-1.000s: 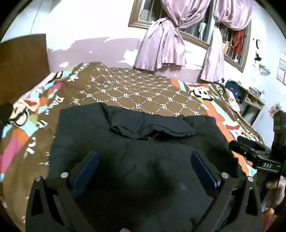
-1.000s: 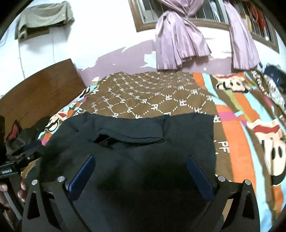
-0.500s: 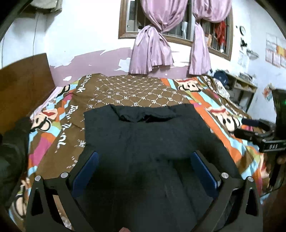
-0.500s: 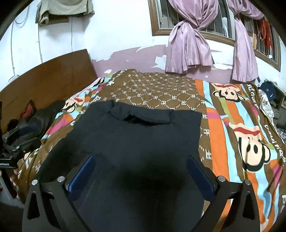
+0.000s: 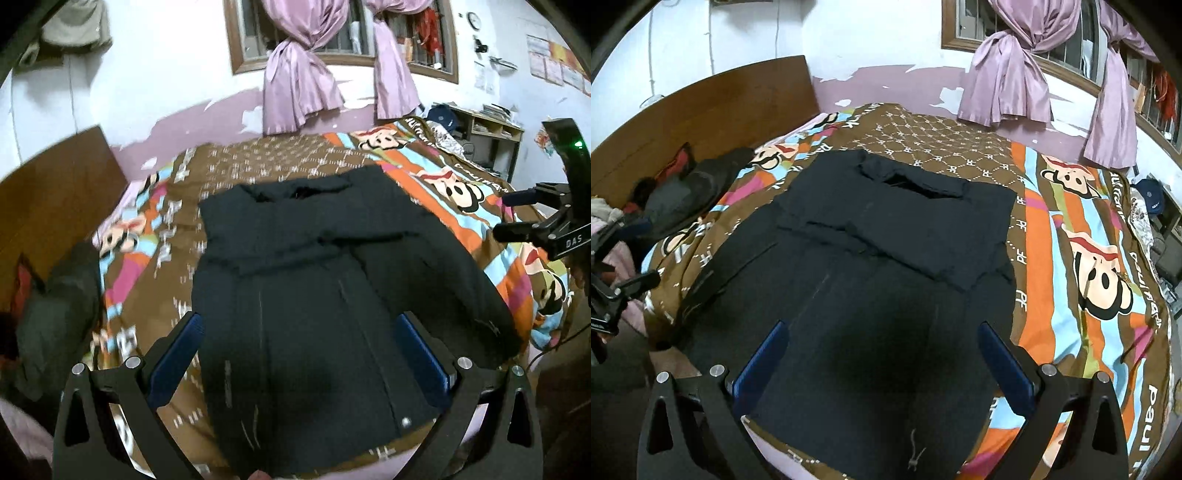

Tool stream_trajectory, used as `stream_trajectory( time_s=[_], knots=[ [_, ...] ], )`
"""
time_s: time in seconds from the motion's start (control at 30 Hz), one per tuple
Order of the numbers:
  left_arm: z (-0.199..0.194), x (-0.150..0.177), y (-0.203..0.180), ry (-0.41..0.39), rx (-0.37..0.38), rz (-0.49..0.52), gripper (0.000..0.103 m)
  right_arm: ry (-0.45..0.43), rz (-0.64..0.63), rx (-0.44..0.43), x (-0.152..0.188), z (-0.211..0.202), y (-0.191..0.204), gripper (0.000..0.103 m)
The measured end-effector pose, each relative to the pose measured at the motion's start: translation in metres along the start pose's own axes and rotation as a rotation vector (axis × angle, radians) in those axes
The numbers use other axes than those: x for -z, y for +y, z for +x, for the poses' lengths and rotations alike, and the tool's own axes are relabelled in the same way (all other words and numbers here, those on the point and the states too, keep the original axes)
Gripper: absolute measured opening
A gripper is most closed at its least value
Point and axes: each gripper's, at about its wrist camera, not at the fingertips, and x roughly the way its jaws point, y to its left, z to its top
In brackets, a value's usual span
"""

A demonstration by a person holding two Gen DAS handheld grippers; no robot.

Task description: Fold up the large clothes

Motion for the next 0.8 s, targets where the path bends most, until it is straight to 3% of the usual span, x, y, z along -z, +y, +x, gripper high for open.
stream_trajectory(
  time_s=[0.13, 0.27, 0.43, 0.53, 0.8],
  knots=[
    [0.003, 0.030, -0.007, 0.038, 0.004, -0.018, 0.101, 0.012, -0.035, -0.025, 0.018, 0.004, 0.009, 0.103],
    [0.004, 0.063, -0.027, 0.004, -0.097, 0.131, 0.101, 0.088, -0.094, -0.059, 0.044, 0.023, 0.019, 0.103],
    [0.027, 0.097, -0.031, 0.131, 0.002, 0.111, 0.101, 0.260, -0.124, -0.101, 0.092, 0.060, 0.025, 0.103],
    [0.043, 0.114, -0.038, 0.187, 0.000, 0.157, 0.101, 0.344, -0.141, -0.101, 0.118, 0.078, 0.027, 0.103],
    [0.071, 0.153, -0.042, 0.255, -0.038, 0.212, 0.101, 0.374, -0.214, -0.082, 0.132, 0.095, 0.035, 0.103]
  ],
)
